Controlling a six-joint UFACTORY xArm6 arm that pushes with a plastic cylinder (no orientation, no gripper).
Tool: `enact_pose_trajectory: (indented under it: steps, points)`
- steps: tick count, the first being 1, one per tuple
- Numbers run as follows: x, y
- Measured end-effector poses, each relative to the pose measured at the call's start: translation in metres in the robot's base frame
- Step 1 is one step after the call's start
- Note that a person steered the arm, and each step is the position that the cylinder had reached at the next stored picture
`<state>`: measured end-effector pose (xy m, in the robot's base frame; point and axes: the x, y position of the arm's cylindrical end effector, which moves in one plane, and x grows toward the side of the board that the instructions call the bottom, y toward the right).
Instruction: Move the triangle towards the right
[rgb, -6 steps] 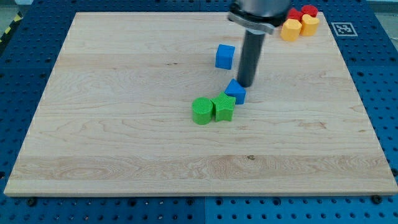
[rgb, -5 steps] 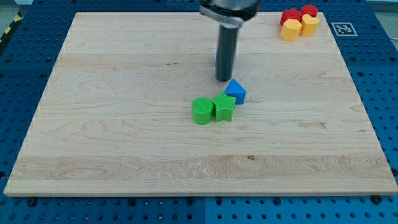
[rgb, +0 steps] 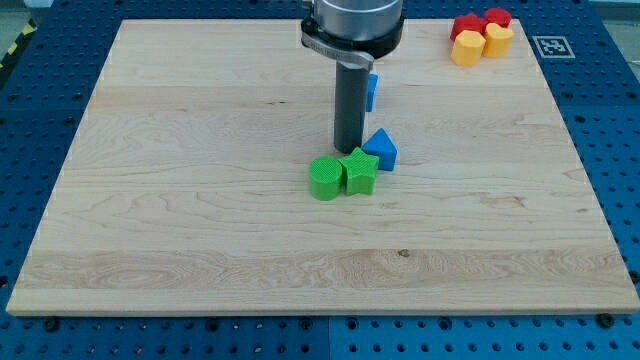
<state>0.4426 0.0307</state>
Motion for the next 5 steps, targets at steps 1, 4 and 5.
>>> enact_pose_trajectory:
  steps: [1,4,5]
  points:
    - [0.014,0.033]
    - [0.017,0.101]
    - [0.025,0.119]
